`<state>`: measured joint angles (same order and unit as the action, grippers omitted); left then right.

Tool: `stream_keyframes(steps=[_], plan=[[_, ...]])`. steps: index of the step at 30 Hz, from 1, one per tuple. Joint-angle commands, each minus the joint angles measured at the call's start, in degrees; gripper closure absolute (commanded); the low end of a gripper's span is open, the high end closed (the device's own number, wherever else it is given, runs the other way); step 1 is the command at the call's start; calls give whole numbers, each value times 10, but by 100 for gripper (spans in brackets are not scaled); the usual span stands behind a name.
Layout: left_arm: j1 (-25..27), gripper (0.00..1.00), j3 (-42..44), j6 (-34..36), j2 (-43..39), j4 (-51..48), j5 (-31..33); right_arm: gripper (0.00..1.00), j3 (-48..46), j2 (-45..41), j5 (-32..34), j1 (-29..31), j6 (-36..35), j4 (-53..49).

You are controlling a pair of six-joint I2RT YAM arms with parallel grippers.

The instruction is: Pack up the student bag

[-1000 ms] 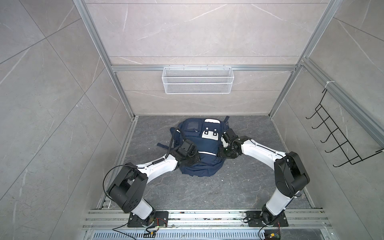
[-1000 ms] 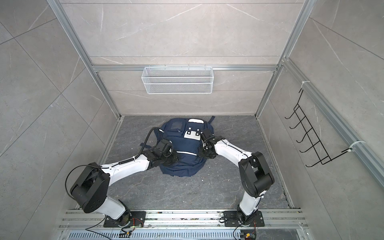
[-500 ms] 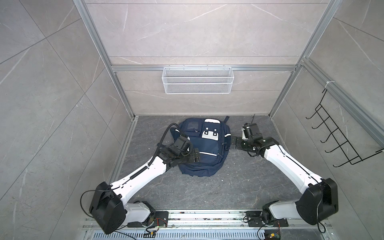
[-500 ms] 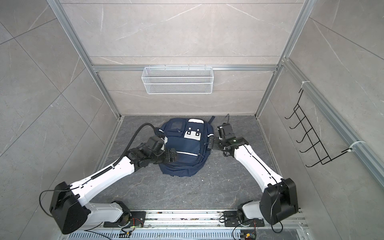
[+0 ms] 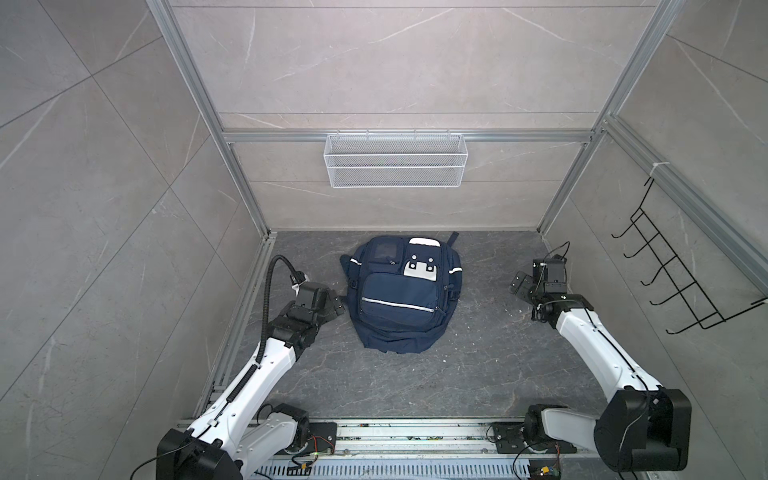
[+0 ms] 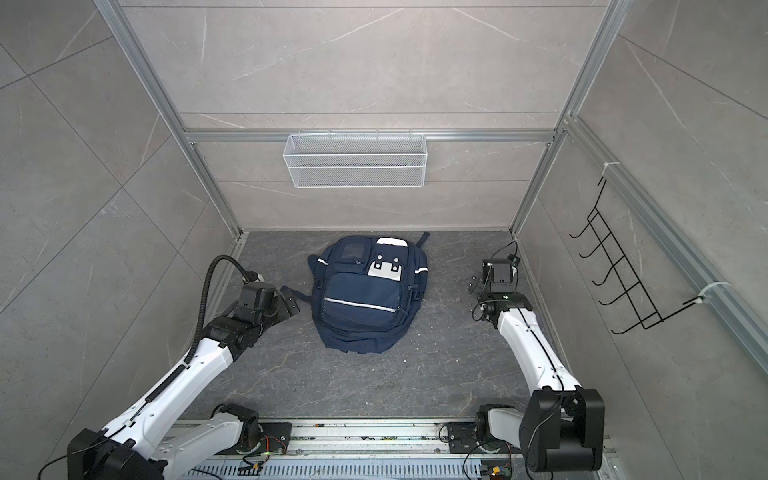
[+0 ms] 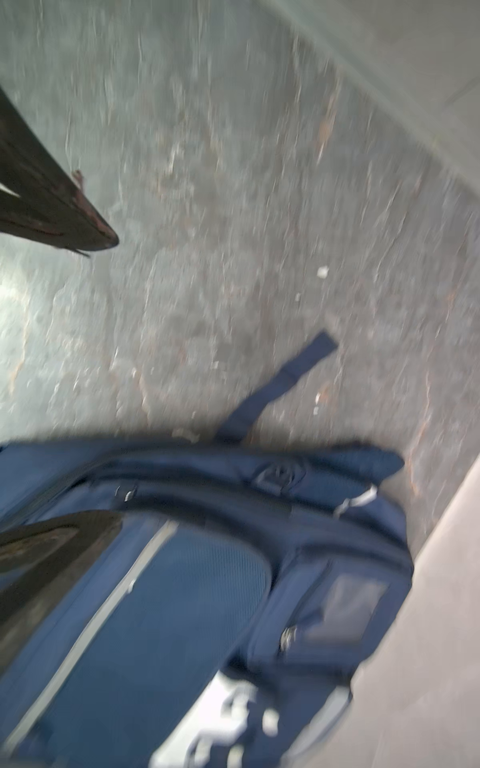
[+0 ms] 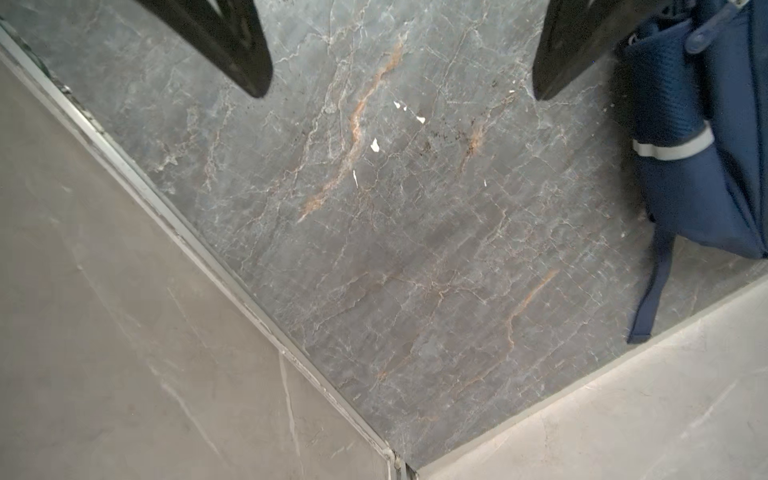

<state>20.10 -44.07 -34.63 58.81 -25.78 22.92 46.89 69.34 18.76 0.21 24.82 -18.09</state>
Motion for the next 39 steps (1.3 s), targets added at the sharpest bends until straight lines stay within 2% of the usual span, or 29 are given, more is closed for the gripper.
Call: stream_keyframes(steps=[1,4,6,10,14,21,22,24,27,30,32,33,35,39], plan=[[-5,2,14,70,-5,54,139,0,-94,-58,24,13,-50,157],[-6,1,62,136,-21,121,196,0,-128,-70,56,33,-83,184],[-7,1,96,166,-36,166,213,0,-133,-63,69,48,-113,196],[-14,1,164,223,-50,273,212,0,-162,-80,40,51,-140,246],[-39,1,204,261,-27,363,203,0,-165,-83,22,51,-162,258],[-122,2,252,291,69,505,88,0,-217,-132,21,52,-184,312],[-132,2,238,295,80,487,69,0,-223,-137,17,52,-189,322],[-152,2,240,317,100,530,45,0,-237,-144,2,52,-198,341],[-197,2,242,311,119,573,-62,0,-266,-145,-13,52,-203,386],[-233,3,257,309,146,654,-135,0,-300,-137,14,52,-203,442],[-260,3,257,298,192,711,-181,0,-306,-130,25,52,-207,462],[-267,3,253,295,224,737,-192,0,-306,-123,28,52,-213,474],[-266,3,233,315,253,722,-244,0,-303,-107,35,52,-220,488],[-263,1,230,327,267,727,-252,0,-319,-66,40,49,-233,569]])
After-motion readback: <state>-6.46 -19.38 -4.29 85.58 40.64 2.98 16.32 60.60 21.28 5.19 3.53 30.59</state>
